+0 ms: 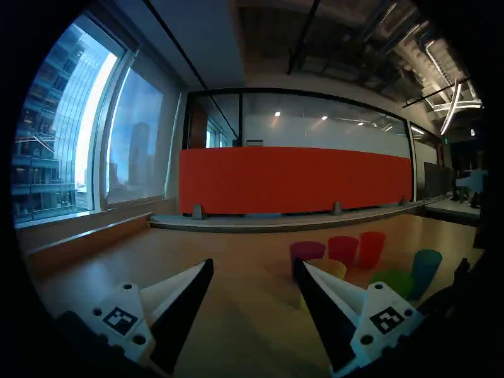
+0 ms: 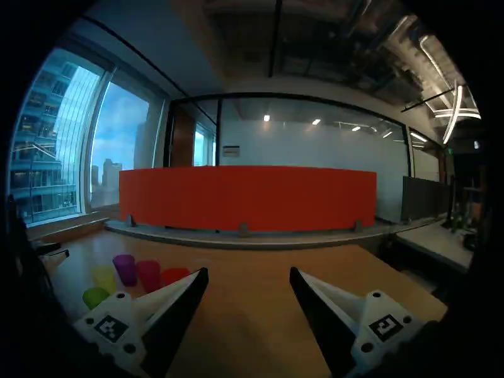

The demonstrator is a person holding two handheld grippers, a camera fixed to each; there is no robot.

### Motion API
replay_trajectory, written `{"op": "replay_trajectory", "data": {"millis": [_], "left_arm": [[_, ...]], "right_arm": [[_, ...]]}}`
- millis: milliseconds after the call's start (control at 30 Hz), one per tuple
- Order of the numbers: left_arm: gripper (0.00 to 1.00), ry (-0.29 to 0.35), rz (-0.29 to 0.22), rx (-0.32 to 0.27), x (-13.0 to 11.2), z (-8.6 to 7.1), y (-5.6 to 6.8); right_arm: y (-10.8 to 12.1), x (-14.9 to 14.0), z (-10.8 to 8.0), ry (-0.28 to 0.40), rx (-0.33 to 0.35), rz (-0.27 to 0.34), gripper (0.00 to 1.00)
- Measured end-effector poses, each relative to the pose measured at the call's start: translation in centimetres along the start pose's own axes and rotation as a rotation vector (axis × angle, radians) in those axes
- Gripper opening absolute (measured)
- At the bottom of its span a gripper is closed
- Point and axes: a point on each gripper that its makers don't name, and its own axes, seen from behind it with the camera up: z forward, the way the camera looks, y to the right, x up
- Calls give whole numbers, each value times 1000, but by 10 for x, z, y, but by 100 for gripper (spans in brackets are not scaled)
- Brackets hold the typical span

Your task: Pour water

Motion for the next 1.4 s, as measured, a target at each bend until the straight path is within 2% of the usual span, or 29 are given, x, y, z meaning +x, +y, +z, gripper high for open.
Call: {"op": "replay_trajectory", "data": {"millis": [500, 700, 967, 1100, 1400], "left_arm": [[94, 0, 0, 0, 0, 0, 0], [94, 0, 0, 0, 0, 1, 0], [94, 0, 0, 0, 0, 0, 0], [94, 0, 0, 0, 0, 0, 0], [94, -1, 0, 0, 1, 0, 1]], "right_arm": [[12, 1, -5, 46, -4, -6, 100], [17, -1, 1, 73, -21, -26, 100], [26, -16, 13, 93, -84, -50, 100], [25, -24, 16, 104, -86, -59, 100], [29, -43, 18, 107, -68, -10, 100]]}}
